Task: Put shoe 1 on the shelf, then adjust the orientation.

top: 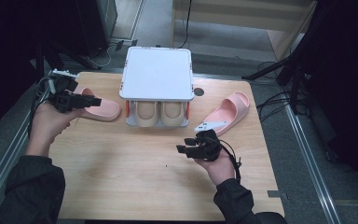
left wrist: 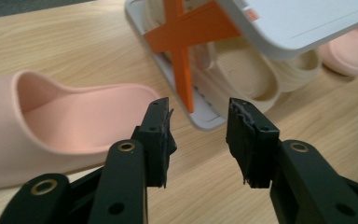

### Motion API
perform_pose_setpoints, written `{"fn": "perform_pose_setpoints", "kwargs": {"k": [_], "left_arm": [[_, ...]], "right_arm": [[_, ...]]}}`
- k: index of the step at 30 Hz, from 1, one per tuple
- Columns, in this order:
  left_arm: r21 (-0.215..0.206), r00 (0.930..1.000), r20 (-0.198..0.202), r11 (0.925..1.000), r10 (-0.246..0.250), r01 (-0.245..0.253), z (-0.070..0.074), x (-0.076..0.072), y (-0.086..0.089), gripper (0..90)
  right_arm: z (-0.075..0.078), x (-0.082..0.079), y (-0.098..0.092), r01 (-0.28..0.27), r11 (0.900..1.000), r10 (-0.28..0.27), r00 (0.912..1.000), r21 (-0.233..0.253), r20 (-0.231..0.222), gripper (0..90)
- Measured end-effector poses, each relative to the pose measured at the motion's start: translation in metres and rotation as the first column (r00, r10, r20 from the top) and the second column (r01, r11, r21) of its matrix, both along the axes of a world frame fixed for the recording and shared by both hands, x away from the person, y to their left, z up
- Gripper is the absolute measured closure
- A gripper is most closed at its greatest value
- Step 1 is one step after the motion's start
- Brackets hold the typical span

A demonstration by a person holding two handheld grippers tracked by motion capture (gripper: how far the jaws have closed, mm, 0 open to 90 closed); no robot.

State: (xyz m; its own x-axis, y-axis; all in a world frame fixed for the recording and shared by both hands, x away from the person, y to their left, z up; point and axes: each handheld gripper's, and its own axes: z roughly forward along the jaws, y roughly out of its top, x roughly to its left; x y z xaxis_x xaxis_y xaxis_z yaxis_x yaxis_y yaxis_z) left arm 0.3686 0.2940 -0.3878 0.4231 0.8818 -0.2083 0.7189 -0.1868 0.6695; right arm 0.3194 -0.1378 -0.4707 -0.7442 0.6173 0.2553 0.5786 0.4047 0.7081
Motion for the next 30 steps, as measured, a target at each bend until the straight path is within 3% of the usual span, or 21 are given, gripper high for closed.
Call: {"fn": "perform_pose_setpoints", "kwargs": {"k": [3,4,5,6,7,9,10,11,12,19,22,25,26,30], "left_arm": [[0.002,0.9995,-0.005,0.9995,0.033,-0.033,-0.014,0.003,0.007,63.4],[0.005,0.9988,-0.015,0.9989,0.047,-0.046,-0.023,0.007,0.009,68.3],[0.005,0.9988,-0.015,0.9989,0.047,-0.046,-0.023,0.007,0.009,72.9],[0.007,0.9981,-0.030,0.9986,0.053,-0.053,-0.034,0.012,0.011,81.3],[0.007,0.9981,-0.030,0.9986,0.053,-0.053,-0.034,0.012,0.011,87.0],[0.031,0.9961,-0.043,0.9966,0.077,-0.076,-0.047,0.019,0.012,89.0],[0.026,0.9937,-0.069,0.9960,0.088,-0.086,-0.057,0.025,0.015,89.1],[0.026,0.9937,-0.069,0.9960,0.088,-0.086,-0.057,0.025,0.015,89.1],[0.049,0.9908,-0.079,0.9931,0.110,-0.107,-0.065,0.030,0.017,89.1],[0.070,0.9812,-0.075,0.9824,0.178,-0.173,-0.080,0.048,0.023,89.3],[0.077,0.9722,-0.089,0.9746,0.217,-0.210,-0.093,0.059,0.029,89.3],[0.072,0.9689,-0.086,0.9714,0.232,-0.226,-0.098,0.064,0.033,89.2],[0.070,0.9704,-0.057,0.9705,0.235,-0.231,-0.102,0.067,0.034,89.2],[0.067,0.9648,-0.071,0.9663,0.253,-0.249,-0.109,0.070,0.037,89.3]], "right_arm": [[0.000,0.001,0.004,-0.011,1.000,0.011,0.9999,-0.007,-0.001,53.4],[-0.001,0.003,0.006,-0.021,1.000,0.021,0.9998,-0.011,0.001,54.0],[-0.001,0.004,0.006,-0.022,1.000,0.022,0.9997,-0.011,0.004,54.7],[-0.002,0.005,0.007,-0.025,1.000,0.025,0.9997,-0.016,0.005,55.6],[-0.002,0.005,0.007,-0.025,1.000,0.025,0.9997,-0.016,0.005,55.6],[-0.003,0.007,0.006,-0.019,1.000,0.019,0.9998,-0.018,-0.003,56.1],[-0.003,0.008,0.005,-0.013,1.000,0.013,0.9999,-0.015,-0.005,56.5],[-0.003,0.008,0.005,-0.013,1.000,0.013,0.9999,-0.015,-0.005,56.5],[-0.003,0.008,0.003,-0.012,1.000,0.012,0.9999,-0.016,-0.007,56.8],[-0.006,0.004,-0.008,0.011,1.000,-0.011,0.9999,-0.023,-0.011,57.1],[-0.007,0.000,-0.010,0.016,0.999,-0.016,0.9998,-0.028,-0.011,57.1],[-0.010,-0.003,-0.011,0.021,0.999,-0.021,0.9996,-0.038,-0.016,57.1],[-0.011,-0.005,-0.012,0.022,0.999,-0.023,0.9996,-0.043,-0.019,57.1],[-0.013,-0.008,-0.015,0.028,0.998,-0.029,0.9994,-0.059,-0.020,57.1]]}}
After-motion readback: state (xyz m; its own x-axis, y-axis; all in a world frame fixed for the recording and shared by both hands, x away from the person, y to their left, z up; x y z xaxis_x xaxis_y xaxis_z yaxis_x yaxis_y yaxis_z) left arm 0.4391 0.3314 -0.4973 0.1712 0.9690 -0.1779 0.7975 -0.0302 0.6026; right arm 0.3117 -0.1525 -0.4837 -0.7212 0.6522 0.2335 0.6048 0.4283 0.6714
